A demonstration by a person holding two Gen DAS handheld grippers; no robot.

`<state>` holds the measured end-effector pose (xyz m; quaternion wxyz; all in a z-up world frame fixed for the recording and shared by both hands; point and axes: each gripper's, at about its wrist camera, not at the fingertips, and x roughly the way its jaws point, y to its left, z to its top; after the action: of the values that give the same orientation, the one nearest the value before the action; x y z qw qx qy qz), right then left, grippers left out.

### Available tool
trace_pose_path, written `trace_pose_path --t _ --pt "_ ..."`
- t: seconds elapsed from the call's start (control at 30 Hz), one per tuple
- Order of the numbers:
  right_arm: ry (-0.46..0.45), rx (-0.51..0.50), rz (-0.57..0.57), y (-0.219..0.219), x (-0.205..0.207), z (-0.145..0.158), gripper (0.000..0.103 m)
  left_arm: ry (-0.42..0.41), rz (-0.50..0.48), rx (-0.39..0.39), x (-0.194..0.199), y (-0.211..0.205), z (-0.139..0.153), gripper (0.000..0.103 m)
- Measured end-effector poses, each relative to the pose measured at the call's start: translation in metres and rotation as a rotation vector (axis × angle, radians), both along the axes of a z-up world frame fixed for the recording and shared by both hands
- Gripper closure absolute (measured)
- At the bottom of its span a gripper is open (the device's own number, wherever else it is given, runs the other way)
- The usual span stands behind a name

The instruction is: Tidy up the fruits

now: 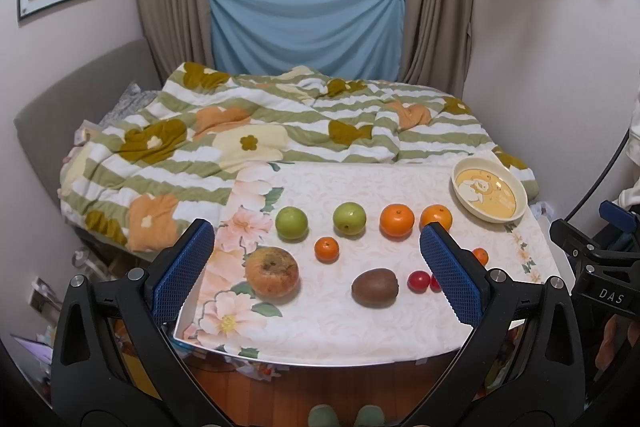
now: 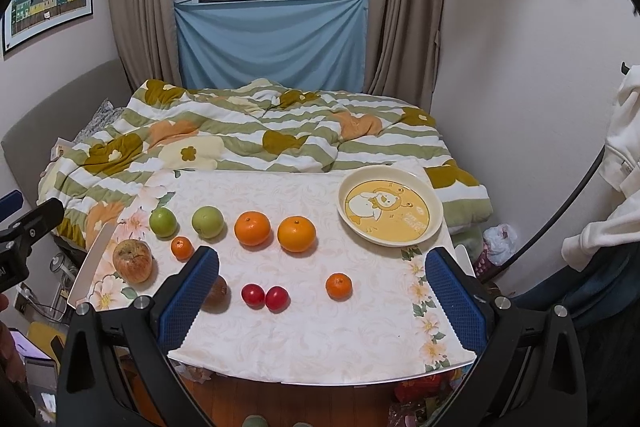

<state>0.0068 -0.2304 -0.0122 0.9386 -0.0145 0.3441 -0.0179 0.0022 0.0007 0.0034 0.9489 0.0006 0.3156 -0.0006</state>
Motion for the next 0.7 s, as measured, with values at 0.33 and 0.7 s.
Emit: trace_pose_path --t 0.33,0.7 --pt "-0.001 0.001 -0.001 0.0 0.0 0.0 0.0 0.002 0.005 -0.002 0.001 -0.003 -0.002 0.0" --pt "-0.008 -0.016 0.051 0.0 0.005 -0.006 0.0 0.031 0.064 0.021 -0.001 0.004 -0.011 0.0"
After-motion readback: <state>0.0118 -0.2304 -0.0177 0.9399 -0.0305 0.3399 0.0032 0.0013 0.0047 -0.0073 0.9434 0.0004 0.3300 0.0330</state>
